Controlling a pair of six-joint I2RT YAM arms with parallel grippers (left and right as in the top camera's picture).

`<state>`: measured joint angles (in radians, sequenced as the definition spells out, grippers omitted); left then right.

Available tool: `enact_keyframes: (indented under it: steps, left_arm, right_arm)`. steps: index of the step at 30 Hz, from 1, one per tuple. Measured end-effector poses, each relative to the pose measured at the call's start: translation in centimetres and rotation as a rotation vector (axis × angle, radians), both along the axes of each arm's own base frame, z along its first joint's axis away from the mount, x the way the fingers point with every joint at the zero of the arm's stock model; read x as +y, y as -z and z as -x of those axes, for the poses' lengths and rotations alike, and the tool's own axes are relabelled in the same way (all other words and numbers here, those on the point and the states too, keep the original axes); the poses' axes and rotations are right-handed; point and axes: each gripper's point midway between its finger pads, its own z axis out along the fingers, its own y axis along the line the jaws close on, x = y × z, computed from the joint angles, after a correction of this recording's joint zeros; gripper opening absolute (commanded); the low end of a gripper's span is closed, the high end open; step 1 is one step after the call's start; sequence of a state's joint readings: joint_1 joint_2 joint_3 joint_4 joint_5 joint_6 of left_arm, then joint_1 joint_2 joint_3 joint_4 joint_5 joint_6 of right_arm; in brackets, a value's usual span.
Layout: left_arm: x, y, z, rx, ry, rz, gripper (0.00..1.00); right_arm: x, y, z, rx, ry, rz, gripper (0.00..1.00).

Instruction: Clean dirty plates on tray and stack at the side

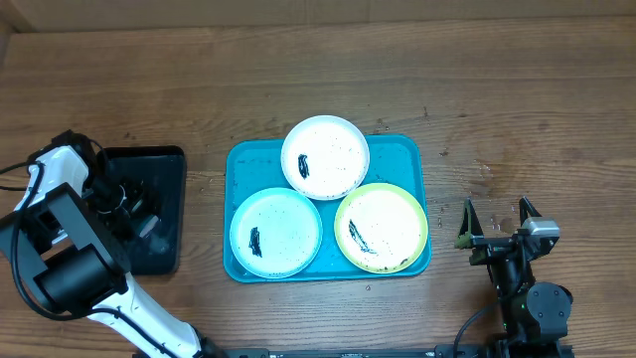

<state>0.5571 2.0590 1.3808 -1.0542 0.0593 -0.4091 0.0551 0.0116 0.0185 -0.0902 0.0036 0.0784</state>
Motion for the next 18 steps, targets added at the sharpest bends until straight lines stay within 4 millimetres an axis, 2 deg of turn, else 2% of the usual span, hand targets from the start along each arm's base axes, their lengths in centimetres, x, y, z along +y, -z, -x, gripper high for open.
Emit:
enact_keyframes:
  steps: [7, 15, 16, 18]
  left_arm:
    - [1.6, 0.0, -1.5, -0.057, 0.006, -0.078, 1.00]
    - [2.6, 0.0, -2.3, -0.090, 0.007, -0.123, 1.00]
    - [2.9, -0.1, -2.6, -0.099, 0.007, -0.138, 0.98]
    - [3.3, -0.1, -3.0, -0.112, 0.007, -0.156, 0.88]
  right_arm:
    - [0.0, 0.0, 0.0, 0.001, 0.000, 0.000, 1.00]
    - [0.0, 0.0, 0.0, 0.000, 0.000, 0.000, 1.00]
    - [0.0, 0.0, 0.0, 0.001, 0.000, 0.000, 1.00]
    - [0.0, 0.0, 0.0, 0.001, 0.000, 0.000, 1.00]
